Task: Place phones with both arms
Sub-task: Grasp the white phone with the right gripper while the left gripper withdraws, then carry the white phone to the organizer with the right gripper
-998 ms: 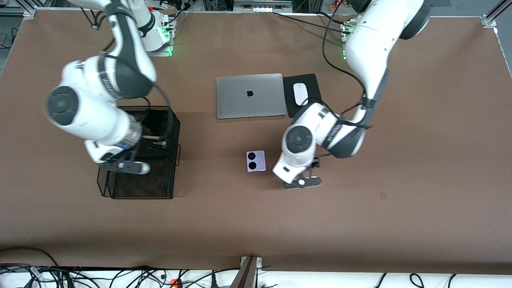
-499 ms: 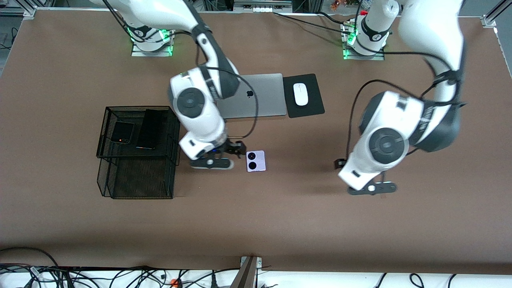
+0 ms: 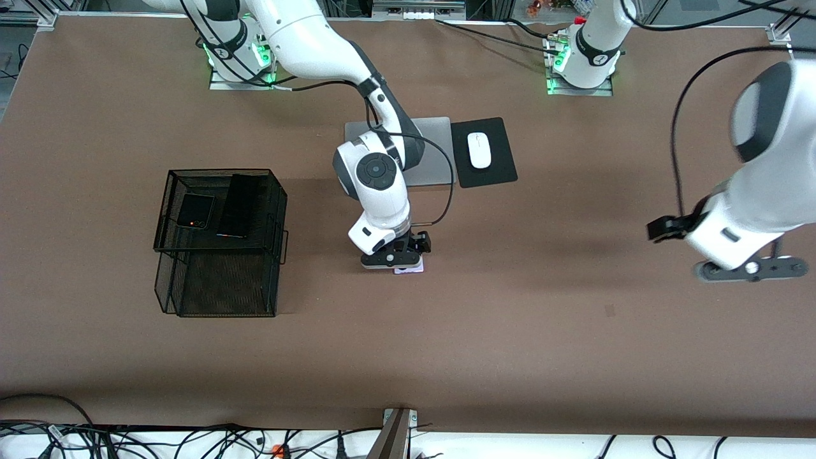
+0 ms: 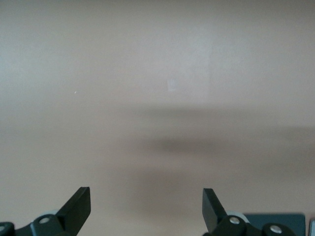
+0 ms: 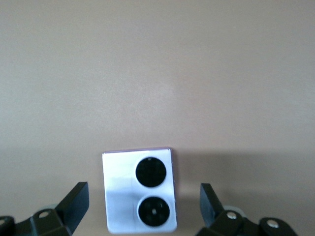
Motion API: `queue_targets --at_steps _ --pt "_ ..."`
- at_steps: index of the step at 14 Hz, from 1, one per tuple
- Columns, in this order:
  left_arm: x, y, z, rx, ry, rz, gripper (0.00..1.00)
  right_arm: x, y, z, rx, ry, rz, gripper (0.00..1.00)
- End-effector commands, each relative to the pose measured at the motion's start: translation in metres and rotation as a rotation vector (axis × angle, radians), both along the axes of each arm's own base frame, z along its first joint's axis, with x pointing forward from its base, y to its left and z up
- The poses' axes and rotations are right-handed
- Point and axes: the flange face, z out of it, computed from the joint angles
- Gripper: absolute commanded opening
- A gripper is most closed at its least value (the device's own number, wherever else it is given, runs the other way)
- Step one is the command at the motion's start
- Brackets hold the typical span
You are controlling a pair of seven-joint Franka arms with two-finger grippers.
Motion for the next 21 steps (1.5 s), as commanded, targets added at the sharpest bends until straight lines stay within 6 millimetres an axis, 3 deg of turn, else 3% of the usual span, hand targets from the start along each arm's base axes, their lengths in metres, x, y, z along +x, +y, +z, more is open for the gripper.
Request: queue_targets --at_steps 1,4,6,9,13,16,18,21 --pt "-0.024 0.012 0.018 -0.066 0.034 -0.019 1.0 -0.001 0.012 -0.017 0.002 -0.041 0.025 1.0" --pt "-0.054 0.009 0.038 -0.096 0.037 -0.012 1.0 -0.006 0.015 -0.029 -0.007 -0.047 0.038 1.0" --pt "-0.066 0.011 0.037 -0.122 0.047 -0.025 1.0 -0.011 0.02 -0.036 -0.01 -0.047 0.045 1.0" --pt "-0.069 0.042 0.043 -0.167 0.04 -0.062 1.0 -0.013 0.021 -0.042 -0.015 -0.046 0.048 1.0" --pt "-0.066 0.046 0.04 -0.168 0.028 -0.062 1.0 -0.016 0.023 -0.054 -0.015 -0.064 0.058 1.0" --pt "-0.07 0.026 0.019 -0.161 0.023 -0.093 1.0 -0.017 0.023 -0.058 -0.018 -0.063 0.057 1.0" --pt "-0.079 0.013 0.029 -0.134 -0.006 -0.121 1.0 -0.017 0.024 -0.057 -0.015 -0.067 0.059 1.0" --pt "-0.094 0.012 0.05 -0.098 -0.005 -0.126 1.0 -0.02 0.025 -0.063 -0.021 -0.064 0.062 1.0"
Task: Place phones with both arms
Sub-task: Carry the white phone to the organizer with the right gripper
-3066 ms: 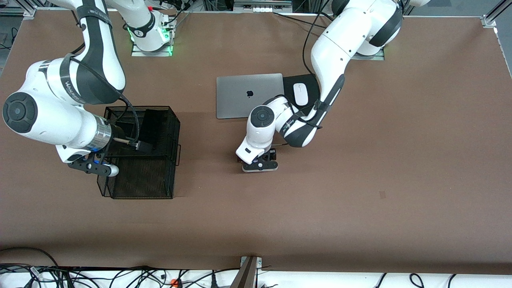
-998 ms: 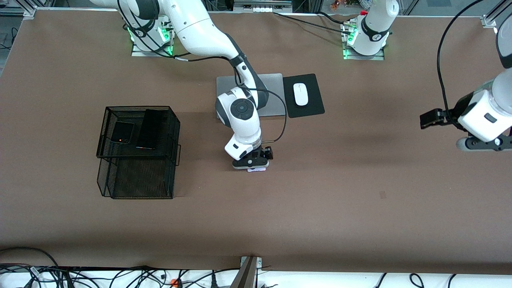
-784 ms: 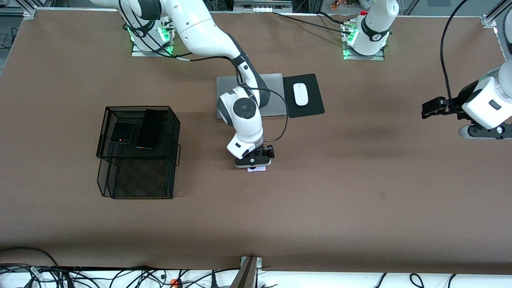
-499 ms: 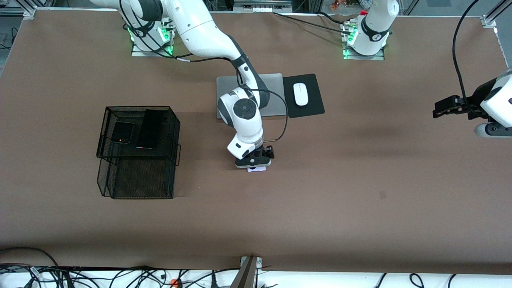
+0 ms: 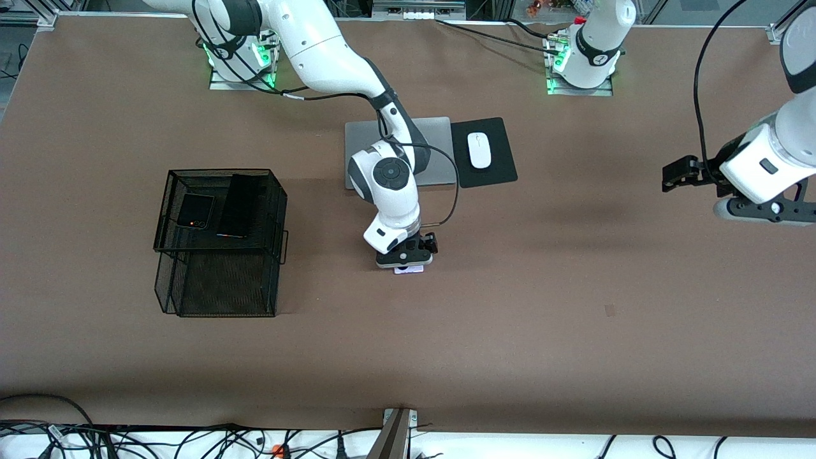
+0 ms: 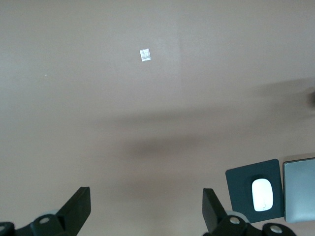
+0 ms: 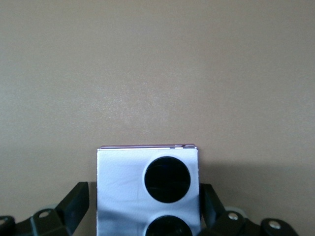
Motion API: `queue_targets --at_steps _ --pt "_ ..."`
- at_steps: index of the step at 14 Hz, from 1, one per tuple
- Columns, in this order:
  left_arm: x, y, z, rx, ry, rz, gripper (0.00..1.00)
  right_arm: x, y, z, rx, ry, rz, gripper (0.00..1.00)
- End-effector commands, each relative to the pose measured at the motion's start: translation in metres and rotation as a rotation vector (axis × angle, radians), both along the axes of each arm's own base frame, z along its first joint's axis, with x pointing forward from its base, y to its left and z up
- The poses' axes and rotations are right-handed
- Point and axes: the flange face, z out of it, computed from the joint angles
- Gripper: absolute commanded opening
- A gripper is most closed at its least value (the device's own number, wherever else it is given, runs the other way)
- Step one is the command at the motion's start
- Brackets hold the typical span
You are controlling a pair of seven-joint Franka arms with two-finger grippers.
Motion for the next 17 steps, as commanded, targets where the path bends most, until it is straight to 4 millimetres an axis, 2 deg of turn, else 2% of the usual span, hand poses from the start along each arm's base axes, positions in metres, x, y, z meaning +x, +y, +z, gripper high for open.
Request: queue_targets --at_steps 1,2,3,4,5,6,8,9,11,13,14,15,17 --pt "-0.025 0.003 0.023 0.029 -0.013 -0.019 1.0 -0.002 0.006 -0.01 -0.008 -0.018 0.013 0.99" --pt "-0.029 0.003 0.027 0.03 -0.016 -0.021 1.0 -0.002 0.006 -0.011 -0.02 -0.023 0.023 0.89" --pt "-0.032 0.003 0.029 0.03 -0.013 -0.019 1.0 -0.001 0.006 -0.01 -0.018 -0.033 0.028 0.52" --pt "-0.033 0.003 0.029 0.029 -0.006 -0.018 1.0 -0.001 0.005 -0.01 -0.019 -0.035 0.03 0.26" --pt "-0.032 0.003 0.031 0.017 -0.008 0.002 1.0 -0.001 0.005 -0.01 -0.02 -0.035 0.032 0.17" --pt "-0.031 0.002 0.033 0.012 -0.014 0.007 1.0 0.0 0.004 -0.007 -0.028 -0.034 0.035 0.14" --pt "-0.028 -0.008 0.038 -0.015 -0.025 0.001 1.0 0.009 -0.003 0.02 -0.058 -0.025 0.034 0.13" --pt "-0.029 -0.011 0.038 -0.015 -0.023 -0.004 1.0 0.024 -0.021 0.048 -0.085 -0.01 0.004 0.13" --pt "-0.033 -0.013 0.037 -0.011 0.009 -0.008 1.0 0.046 -0.056 0.118 -0.114 0.021 -0.05 0.13" --pt "-0.034 -0.012 0.036 -0.012 0.018 -0.008 1.0 0.073 -0.117 0.182 -0.127 0.083 -0.047 0.13" --pt "-0.034 -0.012 0.037 -0.012 0.015 -0.008 1.0 0.089 -0.156 0.204 -0.128 0.106 -0.029 0.13" --pt "-0.033 -0.013 0.037 -0.013 0.011 -0.009 1.0 0.105 -0.2 0.222 -0.131 0.127 -0.01 0.14" --pt "-0.028 -0.013 0.037 -0.006 -0.025 -0.013 1.0 0.128 -0.28 0.236 -0.138 0.168 0.017 0.17"
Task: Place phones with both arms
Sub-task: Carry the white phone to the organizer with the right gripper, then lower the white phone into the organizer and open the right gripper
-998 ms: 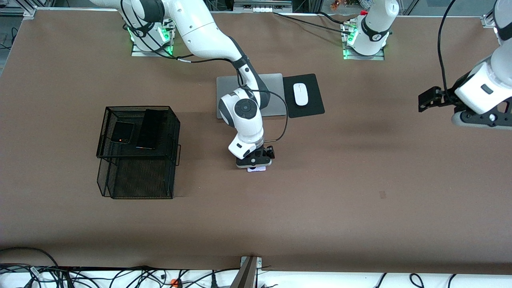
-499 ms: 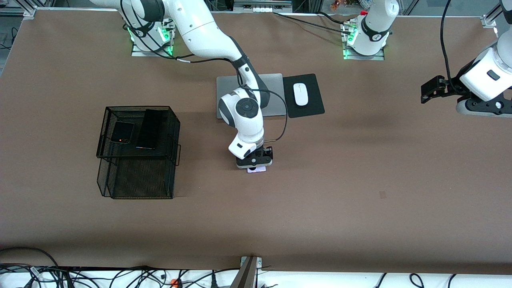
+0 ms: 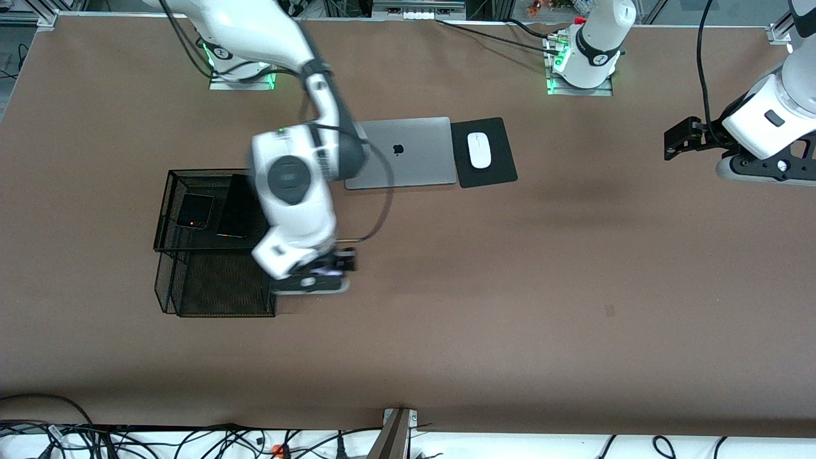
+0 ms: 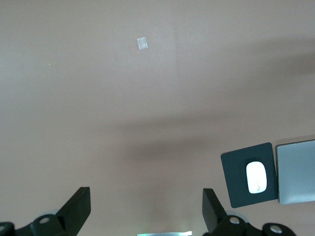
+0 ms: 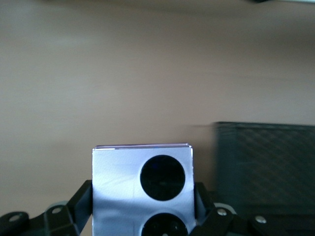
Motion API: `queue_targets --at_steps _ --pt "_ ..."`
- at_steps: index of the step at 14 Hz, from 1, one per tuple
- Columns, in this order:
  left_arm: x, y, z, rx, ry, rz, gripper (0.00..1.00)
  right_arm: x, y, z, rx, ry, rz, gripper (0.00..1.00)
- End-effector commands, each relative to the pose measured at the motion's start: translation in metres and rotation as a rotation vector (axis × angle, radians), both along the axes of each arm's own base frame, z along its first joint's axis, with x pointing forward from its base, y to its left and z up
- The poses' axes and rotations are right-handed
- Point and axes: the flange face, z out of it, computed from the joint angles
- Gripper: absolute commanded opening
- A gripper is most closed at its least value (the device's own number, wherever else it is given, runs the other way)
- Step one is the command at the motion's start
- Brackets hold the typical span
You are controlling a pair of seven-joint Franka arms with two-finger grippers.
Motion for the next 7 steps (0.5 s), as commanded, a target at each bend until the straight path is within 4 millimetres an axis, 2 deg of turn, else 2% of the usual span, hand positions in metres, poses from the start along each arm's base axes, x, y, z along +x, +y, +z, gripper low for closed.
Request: queue_targets --at_steps 1,2,4,5,7 --pt "0.001 -0.001 0.008 -0.009 -0.035 -0.001 1.0 0.02 -0.099 0.002 0.015 0.081 0.007 0.17" --pt "0.001 -0.002 0.007 -0.009 -0.032 -0.003 1.0 0.025 -0.126 -0.002 0.022 0.093 -0.024 0.17" --pt "-0.002 -0.011 0.005 -0.008 -0.025 -0.018 1.0 0.029 -0.163 -0.023 0.018 0.114 -0.067 0.17" --pt "-0.002 -0.016 0.004 -0.008 -0.02 -0.021 1.0 0.03 -0.178 -0.038 0.031 0.116 -0.094 0.17" --pt "-0.003 -0.016 0.003 -0.007 -0.016 -0.013 1.0 0.023 -0.194 -0.073 0.078 0.121 -0.145 0.17"
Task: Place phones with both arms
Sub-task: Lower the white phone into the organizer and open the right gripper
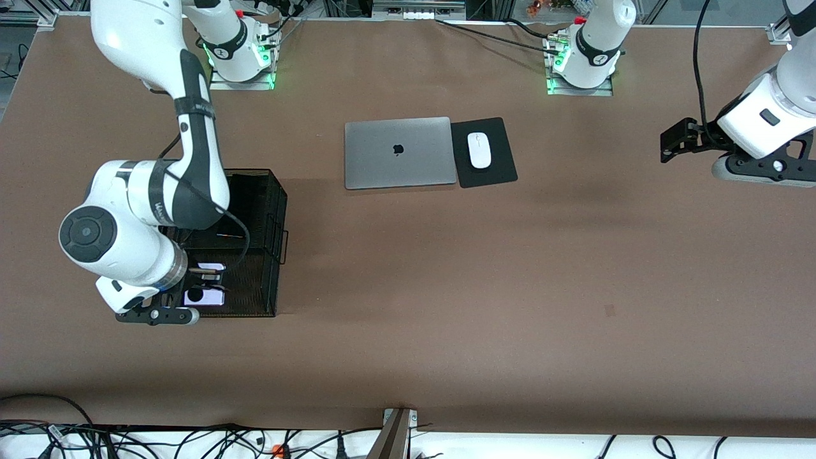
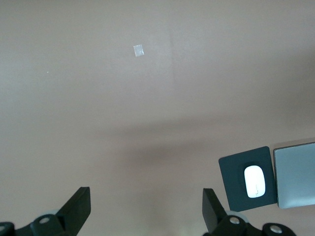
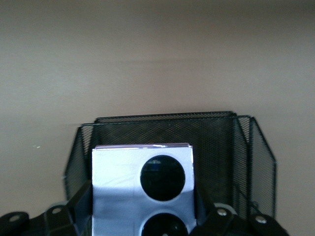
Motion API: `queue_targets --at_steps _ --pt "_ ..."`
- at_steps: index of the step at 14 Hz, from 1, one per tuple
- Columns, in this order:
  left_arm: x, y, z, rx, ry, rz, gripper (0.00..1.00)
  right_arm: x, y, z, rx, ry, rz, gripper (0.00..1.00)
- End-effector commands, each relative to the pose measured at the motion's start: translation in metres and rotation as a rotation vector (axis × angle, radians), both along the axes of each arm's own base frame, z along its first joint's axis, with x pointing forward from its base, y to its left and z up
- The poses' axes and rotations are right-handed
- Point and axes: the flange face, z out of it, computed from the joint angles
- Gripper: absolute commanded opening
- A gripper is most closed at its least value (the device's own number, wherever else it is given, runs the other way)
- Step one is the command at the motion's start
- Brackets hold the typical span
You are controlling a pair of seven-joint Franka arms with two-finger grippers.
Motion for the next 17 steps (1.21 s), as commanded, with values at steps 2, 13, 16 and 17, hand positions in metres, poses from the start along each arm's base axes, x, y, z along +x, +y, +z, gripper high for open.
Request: queue_targets --at_steps 2,13,16,17 --pt "-0.004 -0.003 0.004 -0.005 -0.001 0.005 1.0 -0.017 -0.01 -0.046 0.045 0.011 -0.044 0.17" --pt "-0.005 -0.003 0.004 -0.004 0.005 0.005 1.0 -0.037 -0.027 -0.083 0.07 0.083 -0.108 0.87" --pt "-0.004 -0.003 0.002 -0.004 0.01 0.003 1.0 -0.034 -0.03 -0.079 0.073 0.076 -0.122 0.99" --pt "-0.005 -0.003 0.004 -0.004 0.005 0.003 1.0 -0.032 -0.03 -0.074 0.075 0.065 -0.122 0.99"
